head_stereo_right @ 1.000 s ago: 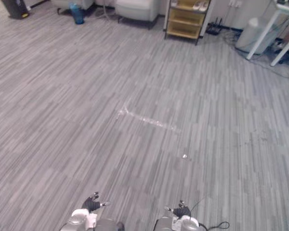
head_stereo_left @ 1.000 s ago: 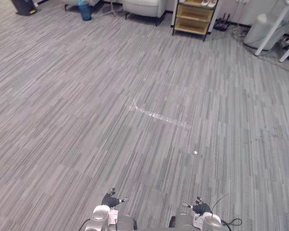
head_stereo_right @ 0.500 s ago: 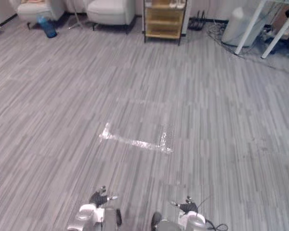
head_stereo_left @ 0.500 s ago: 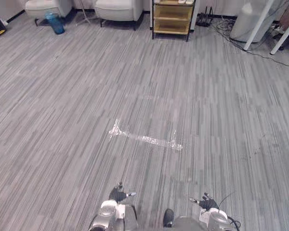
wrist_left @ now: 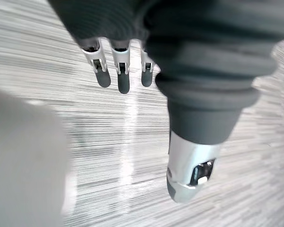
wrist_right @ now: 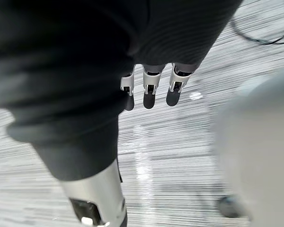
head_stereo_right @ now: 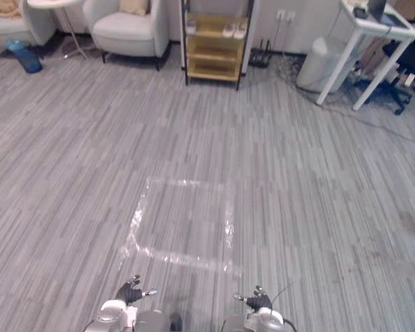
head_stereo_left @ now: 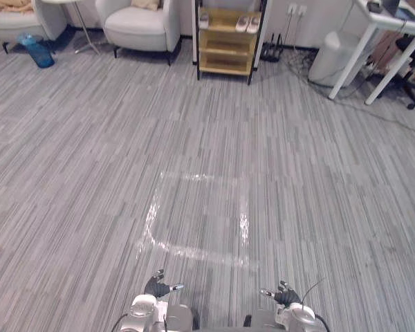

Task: Pick up cushions and gather them together orderly.

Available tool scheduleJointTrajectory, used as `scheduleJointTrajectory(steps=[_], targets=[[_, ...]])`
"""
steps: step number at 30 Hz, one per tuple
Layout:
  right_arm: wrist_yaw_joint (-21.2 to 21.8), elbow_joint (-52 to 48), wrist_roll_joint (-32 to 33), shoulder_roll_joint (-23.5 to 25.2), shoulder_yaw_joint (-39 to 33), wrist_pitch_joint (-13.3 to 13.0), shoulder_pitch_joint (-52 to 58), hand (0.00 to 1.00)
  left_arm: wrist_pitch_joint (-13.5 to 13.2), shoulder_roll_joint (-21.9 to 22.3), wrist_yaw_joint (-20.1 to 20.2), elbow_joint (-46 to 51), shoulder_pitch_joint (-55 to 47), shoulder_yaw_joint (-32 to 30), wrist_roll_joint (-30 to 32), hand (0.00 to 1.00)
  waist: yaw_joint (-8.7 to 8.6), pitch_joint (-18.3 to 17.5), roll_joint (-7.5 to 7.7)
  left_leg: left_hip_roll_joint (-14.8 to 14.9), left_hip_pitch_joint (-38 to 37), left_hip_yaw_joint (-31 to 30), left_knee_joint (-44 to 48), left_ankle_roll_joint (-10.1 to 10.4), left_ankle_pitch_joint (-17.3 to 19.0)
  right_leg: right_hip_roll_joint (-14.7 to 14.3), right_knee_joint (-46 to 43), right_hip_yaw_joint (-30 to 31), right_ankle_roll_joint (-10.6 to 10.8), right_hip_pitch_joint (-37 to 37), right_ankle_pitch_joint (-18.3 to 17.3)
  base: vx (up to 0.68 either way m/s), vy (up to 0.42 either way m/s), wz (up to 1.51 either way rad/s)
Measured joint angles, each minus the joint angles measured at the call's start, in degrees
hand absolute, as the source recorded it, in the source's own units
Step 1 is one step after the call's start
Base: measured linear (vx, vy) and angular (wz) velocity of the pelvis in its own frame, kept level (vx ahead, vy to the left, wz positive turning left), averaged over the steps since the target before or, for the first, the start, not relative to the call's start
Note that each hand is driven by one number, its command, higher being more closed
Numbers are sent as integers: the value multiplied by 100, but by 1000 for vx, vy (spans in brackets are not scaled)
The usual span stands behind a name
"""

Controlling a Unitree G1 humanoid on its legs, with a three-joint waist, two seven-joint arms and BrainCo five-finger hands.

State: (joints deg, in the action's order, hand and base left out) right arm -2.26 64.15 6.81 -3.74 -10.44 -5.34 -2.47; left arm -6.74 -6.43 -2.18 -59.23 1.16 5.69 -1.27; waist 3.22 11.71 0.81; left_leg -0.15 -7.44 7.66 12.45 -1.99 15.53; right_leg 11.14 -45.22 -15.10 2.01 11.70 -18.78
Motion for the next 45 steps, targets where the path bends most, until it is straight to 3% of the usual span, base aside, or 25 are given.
scheduleJointTrajectory(steps=[2, 4, 5, 6, 8, 10, 11, 13, 15, 17, 18, 19, 20, 22, 23, 25, 27, 28, 30, 33, 35, 36, 39, 42, 45], targets=[[4, -61, 14, -58, -5, -29, -31, 0, 0, 57, 4, 7, 60, 13, 0, 0, -120, 30, -94, 208, -310, -173, -179, -5, 4, -343, 1271, 4, 15, 490, 275, 563, -163, 52], [0, -73, 9, -117, -13, -65, 3, 0, -5, 46, 10, 8, 26, 48, 3, 0, -167, -5, -18, 260, -512, -422, -159, 80, 75, -542, 2738, 275, 99, 592, 1119, 575, -232, 76], [-1, -59, 8, -132, -35, -61, 159, 0, -12, 46, 7, 4, 4, 38, 9, 0, -198, -75, 77, 238, -642, -658, 67, 285, 322, -542, 2985, 465, 26, 581, 1892, 598, -301, 95], [-3, -46, 10, -225, -71, -63, 147, 0, -8, 182, 0, -85, -29, 8, 12, 0, -248, -119, -96, 474, -664, -849, 449, 451, 509, -655, 2516, 389, -255, 563, 1970, 595, -292, 76], [-1, -51, 0, -319, -71, -31, 102, 0, -13, 298, 5, -101, -71, -31, 12, 0, -216, -265, -315, 699, -137, -923, 1577, 664, 365, -794, 2475, 225, -312, 442, 1645, 511, -255, 38], [-7, -216, 8, -308, -34, -20, 93, 0, 3, 533, 8, -27, -50, -450, 7, 0, -156, -137, -551, 1136, 870, -698, 3860, 694, -911, -1020, 2779, 97, -491, -200, 1335, 619, -288, 23], [-7, -215, 17, -248, -22, 5, 120, 0, -11, 528, 7, 49, -88, -472, 4, 0, -59, -100, -567, 1423, 1173, -357, 4632, 615, -682, -1117, 2990, 108, -559, -626, 1195, 539, -180, -5], [-8, -194, 59, -126, -22, 7, 119, 0, -14, 489, 11, 129, -56, -438, 3, 0, -23, -64, -481, 1470, 1643, -31, 4951, 483, -235, -1108, 3333, 107, -575, -1281, 1074, 592, -188, -4], [-20, -192, 118, -116, -22, 5, 69, 0, -38, 489, 12, 202, -50, -399, 4, 0, 17, -48, -455, 1371, 2043, 245, 4389, 445, 23, -1081, 3684, 134, -564, -1732, 1080, 423, -78, -10], [-29, -198, 229, -99, -39, -12, -87, 0, -35, 470, 10, 270, 38, -351, 5, 0, 39, 14, -367, 768, 2281, 232, 2059, 476, -49, -861, 3921, 153, -412, -2102, 989, 475, 32, -17], [-33, -197, 230, -102, -47, -16, -100, 0, -35, 466, 12, 271, 46, -343, 5, 0, 39, 23, -352, 634, 2301, 174, 1570, 509, -200, -813, 3957, 176, -343, -2165, 939, 433, 100, -20], [-55, -182, 229, -142, -53, -36, -85, 0, -39, 471, 9, 280, 41, -254, 2, 0, 55, 12, -381, 379, 2296, -145, 366, 659, -1047, -797, 4074, 218, -146, -2313, 815, 419, 123, -33], [-66, -134, 229, -162, -2, -38, -66, 0, -47, 472, 2, 271, 34, -218, -3, 0, 130, -4, -367, 295, 2167, -215, 156, 481, -1720, -806, 4182, 367, -60, -2453, 760, 426, 126, -31], [-54, -23, 223, 20, 56, -38, -78, 0, -32, 269, 9, 190, 155, -161, 0, 0, 80, 1, -43, 32, 2157, -175, 296, 233, -1412, -534, 4087, 396, 58, -2532, 680, 437, 90, 3], [-52, -4, 215, 49, 51, -25, -76, 0, -28, 224, 14, 150, 204, -126, 0, 0, 80, 6, 15, 0, 2149, -164, 412, 183, -1297, -482, 3875, 416, 63, -2478, 684, 509, 90, 16], [-41, -1, 205, 53, 49, -16, -37, 0, -18, 207, 18, 103, 209, -124, 0, 0, 85, -4, 39, 3, 2010, -90, 564, 75, -1055, -394, 3126, 505, 70, -2276, 687, 429, 107, -15], [-6, 46, 150, 77, 49, -2, -39, 0, -8, 146, 24, -11, 183, -116, 1, 0, 147, -2, 43, 9, 1439, 75, 353, 0, -842, -166, 1466, 674, 439, -1705, 853, 371, 103, -39], [14, 45, 30, 120, 51, 0, -36, 0, -1, 71, 24, -68, 142, 13, 0, 0, 124, -11, 56, -30, 1036, 89, 141, -17, -772, 10, 617, 526, 463, -1432, 657, 366, 54, -10], [33, 37, -2, 137, 64, 6, -22, 0, -1, -40, 21, -112, 76, 96, 0, 0, 58, -94, 31, -47, 612, 55, -198, -23, -762, 142, 365, 92, 323, -1142, 355, 389, 31, 9], [31, 43, -4, 125, 58, 9, -68, 0, 8, -64, 19, -111, 22, 74, -2, 0, 9, -104, -25, 130, 290, -19, -344, -21, -763, -15, 1367, -289, 256, -822, 236, 295, -62, 13], [26, 44, -12, 147, 61, 19, -38, 0, 6, -76, 19, -107, -69, 75, 1, 0, 8, -137, 21, 120, 220, -55, -336, -7, -760, -183, 2430, -260, 198, -828, 695, 243, -122, 25], [28, 58, -12, 146, 56, 23, 27, 0, 7, -115, 31, -112, -92, 11, 4, 0, 11, -230, 261, -68, 136, -115, -336, 202, -625, -196, 3161, -60, 35, -753, 1641, 251, -171, 27], [8, 197, -11, -71, -5, 16, 104, 0, 2, 69, 12, -174, -152, -44, 5, 0, 27, -382, -50, 161, 37, -213, -363, 310, -523, -439, 3648, -126, -2, -1112, 1667, 243, -165, 2], [7, 207, -5, -98, -43, 19, 203, 0, 4, 170, 25, -291, -131, -191, 3, 0, -1, -424, -150, 249, 17, -376, -371, 332, -508, -663, 4375, -250, -77, -1499, 1919, 127, -101, 6], [7, 206, 1, -100, -66, 19, 338, 0, 3, 168, 33, -340, -105, -215, 4, 0, -3, -411, -114, 280, -96, -414, -416, 353, -496, -737, 4645, -287, -78, -1748, 1978, 73, -61, 6]])
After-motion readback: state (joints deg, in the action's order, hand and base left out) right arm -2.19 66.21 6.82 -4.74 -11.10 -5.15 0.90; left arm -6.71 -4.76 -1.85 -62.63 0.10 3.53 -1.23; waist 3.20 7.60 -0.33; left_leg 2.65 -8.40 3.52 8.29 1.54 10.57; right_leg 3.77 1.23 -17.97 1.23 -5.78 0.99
